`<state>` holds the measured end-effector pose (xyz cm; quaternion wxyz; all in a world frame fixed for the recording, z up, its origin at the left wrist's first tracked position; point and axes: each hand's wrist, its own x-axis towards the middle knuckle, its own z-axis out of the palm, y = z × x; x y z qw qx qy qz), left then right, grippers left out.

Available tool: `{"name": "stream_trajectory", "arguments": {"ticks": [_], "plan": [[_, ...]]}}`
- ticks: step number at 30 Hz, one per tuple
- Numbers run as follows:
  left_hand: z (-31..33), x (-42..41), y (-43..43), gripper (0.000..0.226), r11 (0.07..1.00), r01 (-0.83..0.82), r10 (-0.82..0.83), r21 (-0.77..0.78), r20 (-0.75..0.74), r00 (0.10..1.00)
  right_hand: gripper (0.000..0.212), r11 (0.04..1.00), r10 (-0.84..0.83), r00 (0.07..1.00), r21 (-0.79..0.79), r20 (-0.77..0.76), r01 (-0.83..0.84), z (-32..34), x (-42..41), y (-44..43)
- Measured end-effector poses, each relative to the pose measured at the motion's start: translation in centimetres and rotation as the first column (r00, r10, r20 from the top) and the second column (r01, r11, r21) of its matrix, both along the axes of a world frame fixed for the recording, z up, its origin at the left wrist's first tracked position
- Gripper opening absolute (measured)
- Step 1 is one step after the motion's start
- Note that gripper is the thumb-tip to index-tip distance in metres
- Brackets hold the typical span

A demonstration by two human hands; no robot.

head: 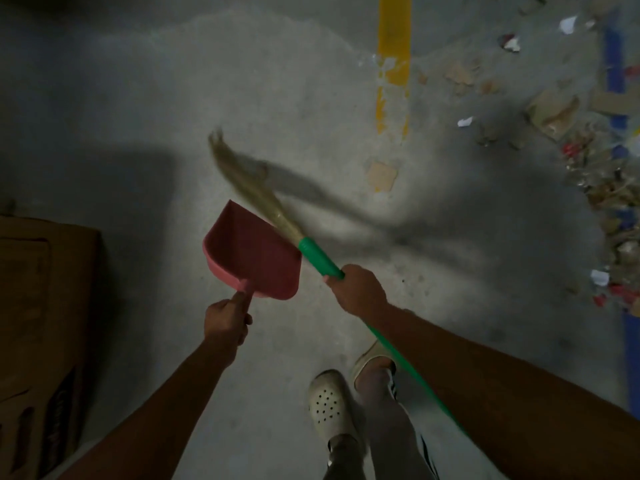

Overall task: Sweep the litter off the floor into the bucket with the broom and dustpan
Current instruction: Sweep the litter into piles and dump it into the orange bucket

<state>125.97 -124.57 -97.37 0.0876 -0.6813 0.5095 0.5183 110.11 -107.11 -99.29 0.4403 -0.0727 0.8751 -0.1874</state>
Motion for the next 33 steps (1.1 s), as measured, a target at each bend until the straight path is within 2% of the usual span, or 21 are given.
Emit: {"name": "stream_trajectory", "arguments": {"ticks": [2,6,9,13,16,18,22,25,28,30,33], "plan": [[-0.3,-0.6,0.0,0.058,1.000,0.009,-0.009,-0.007,0.009,1.000,0.047,0.998,-0.017,0.997,0.057,0.076,0.013,-1.9,-1.1,0.0],[-0.4,-3.1,0.7,0.056,0.999,0.040,-0.040,-0.013,0.017,0.999,0.050,0.945,-0.322,0.932,0.123,0.164,0.305,-4.3,-3.4,3.3],[-0.4,-5.9,1.7,0.058,0.997,0.079,-0.079,-0.004,0.020,0.997,0.054,0.836,-0.538,0.840,0.169,0.073,0.521,-4.2,-5.4,7.3],[-0.5,-10.9,3.6,0.061,0.988,0.156,-0.156,-0.004,0.009,0.988,0.044,0.758,-0.633,0.761,0.086,-0.143,0.647,-2.1,-7.9,12.7],[-0.6,-14.9,5.6,0.059,0.976,0.216,-0.216,0.006,-0.003,0.976,0.037,0.758,-0.640,0.738,-0.015,-0.213,0.652,-0.6,-8.9,16.3],[-0.8,-17.3,7.0,0.057,0.966,0.257,-0.257,0.002,0.006,0.966,0.034,0.791,-0.601,0.768,-0.025,-0.219,0.612,-0.2,-9.2,18.5],[-0.9,-21.4,9.9,0.056,0.923,0.385,-0.385,0.006,0.053,0.921,0.035,0.906,-0.404,0.904,0.079,-0.136,0.417,-1.2,-9.1,22.9],[-0.8,-23.7,11.8,0.052,0.881,0.474,-0.473,0.004,0.069,0.878,0.038,0.909,-0.373,0.928,0.196,-0.015,0.369,-2.2,-9.3,25.5],[-0.4,-25.4,13.2,0.052,0.847,0.532,-0.530,0.004,0.089,0.843,0.041,0.807,-0.543,0.839,0.261,-0.024,0.530,-2.5,-9.6,27.8],[-0.2,-26.2,13.8,0.053,0.830,0.558,-0.556,0.000,0.093,0.826,0.039,0.681,-0.694,0.716,0.251,-0.077,0.688,-2.3,-9.9,28.8],[-0.1,-27.3,13.8,0.055,0.806,0.591,-0.587,-0.005,0.107,0.802,0.036,0.477,-0.853,0.495,0.138,-0.168,0.868,-1.3,-10.4,29.3]]}}
